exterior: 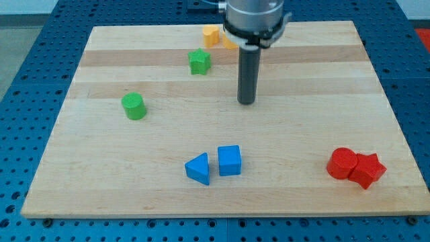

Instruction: Move the green star towards the top left corner of the board

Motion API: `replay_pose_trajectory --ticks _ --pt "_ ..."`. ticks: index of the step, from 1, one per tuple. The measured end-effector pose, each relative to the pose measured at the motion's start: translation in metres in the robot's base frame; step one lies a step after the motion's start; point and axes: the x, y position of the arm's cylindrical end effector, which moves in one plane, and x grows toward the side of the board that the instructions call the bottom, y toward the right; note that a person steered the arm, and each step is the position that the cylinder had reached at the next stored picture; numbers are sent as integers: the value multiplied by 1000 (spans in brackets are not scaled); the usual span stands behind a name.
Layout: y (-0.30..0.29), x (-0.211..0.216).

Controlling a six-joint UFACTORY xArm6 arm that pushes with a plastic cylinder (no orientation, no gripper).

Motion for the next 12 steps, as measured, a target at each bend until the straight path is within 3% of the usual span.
replay_pose_trajectory --ticks 1,4,6,9,12 --pt "-1 -36" --pt "-70 -88" --pt "-122 -88" --pt "-168 -52" --pt "-225 -73"
